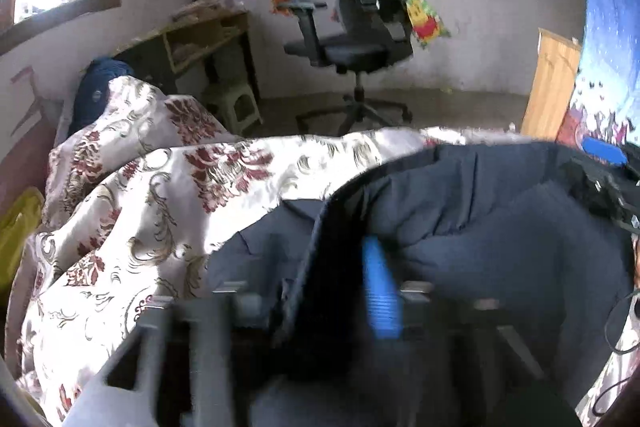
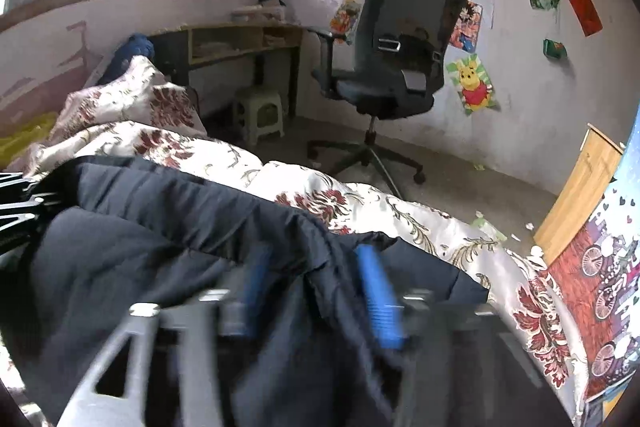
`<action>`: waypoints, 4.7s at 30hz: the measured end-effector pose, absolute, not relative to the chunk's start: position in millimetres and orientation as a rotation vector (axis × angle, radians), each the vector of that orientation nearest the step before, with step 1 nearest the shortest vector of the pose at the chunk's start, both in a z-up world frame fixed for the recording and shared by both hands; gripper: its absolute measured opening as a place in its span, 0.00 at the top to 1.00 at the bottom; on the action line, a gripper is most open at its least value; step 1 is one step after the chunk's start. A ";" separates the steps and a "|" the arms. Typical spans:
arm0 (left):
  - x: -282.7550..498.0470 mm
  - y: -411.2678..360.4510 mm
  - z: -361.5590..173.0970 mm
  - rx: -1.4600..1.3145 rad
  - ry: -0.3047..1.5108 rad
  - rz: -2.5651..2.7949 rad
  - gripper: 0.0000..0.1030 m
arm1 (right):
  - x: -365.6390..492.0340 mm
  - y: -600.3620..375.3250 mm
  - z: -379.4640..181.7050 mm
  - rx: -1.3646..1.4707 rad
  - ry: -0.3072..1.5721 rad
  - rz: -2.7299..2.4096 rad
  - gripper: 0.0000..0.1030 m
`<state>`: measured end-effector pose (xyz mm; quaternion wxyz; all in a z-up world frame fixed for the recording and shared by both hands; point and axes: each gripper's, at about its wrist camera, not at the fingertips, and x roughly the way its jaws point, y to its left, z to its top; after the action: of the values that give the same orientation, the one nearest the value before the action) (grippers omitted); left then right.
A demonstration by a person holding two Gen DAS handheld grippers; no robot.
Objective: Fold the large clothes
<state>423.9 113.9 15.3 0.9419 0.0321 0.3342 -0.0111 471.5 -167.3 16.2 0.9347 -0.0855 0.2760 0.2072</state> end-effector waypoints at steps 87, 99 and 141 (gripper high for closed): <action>461.5 129.0 -39.6 -0.126 0.766 -0.075 0.01 | 539.8 -122.9 -76.1 0.001 0.826 0.516 0.00; 410.2 91.9 -12.5 0.186 0.610 0.119 0.01 | 508.8 -147.4 -66.8 0.039 0.724 0.482 0.00; 416.6 244.6 -42.0 -0.323 0.877 -0.208 0.01 | 538.4 -320.7 -85.3 0.223 0.994 0.525 0.00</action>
<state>416.6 244.6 -42.0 0.8876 -0.1553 0.4220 -0.1001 538.4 -320.7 -85.3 0.8402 0.1053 0.4703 0.2485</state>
